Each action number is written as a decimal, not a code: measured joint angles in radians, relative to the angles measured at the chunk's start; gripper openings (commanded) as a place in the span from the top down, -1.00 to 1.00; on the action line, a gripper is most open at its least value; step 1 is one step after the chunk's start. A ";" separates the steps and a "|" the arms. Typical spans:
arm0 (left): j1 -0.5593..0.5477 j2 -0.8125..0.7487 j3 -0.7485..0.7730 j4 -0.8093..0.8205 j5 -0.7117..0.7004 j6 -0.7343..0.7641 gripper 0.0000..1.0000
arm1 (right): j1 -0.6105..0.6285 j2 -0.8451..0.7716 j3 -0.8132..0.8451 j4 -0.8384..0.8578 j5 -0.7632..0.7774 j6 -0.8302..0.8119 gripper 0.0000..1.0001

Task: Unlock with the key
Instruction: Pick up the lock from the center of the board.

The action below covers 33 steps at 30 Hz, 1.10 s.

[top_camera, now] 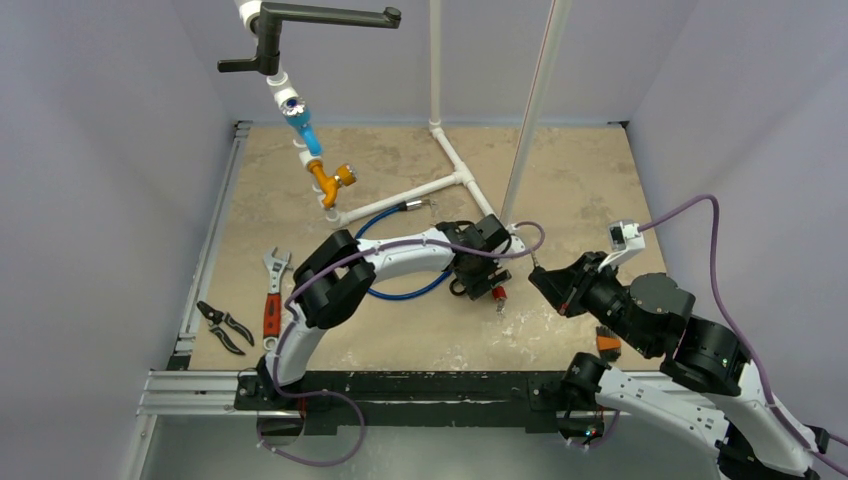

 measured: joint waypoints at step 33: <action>0.090 -0.670 -0.682 -0.331 0.409 0.688 0.75 | 0.000 0.098 0.033 -0.009 0.002 -0.038 1.00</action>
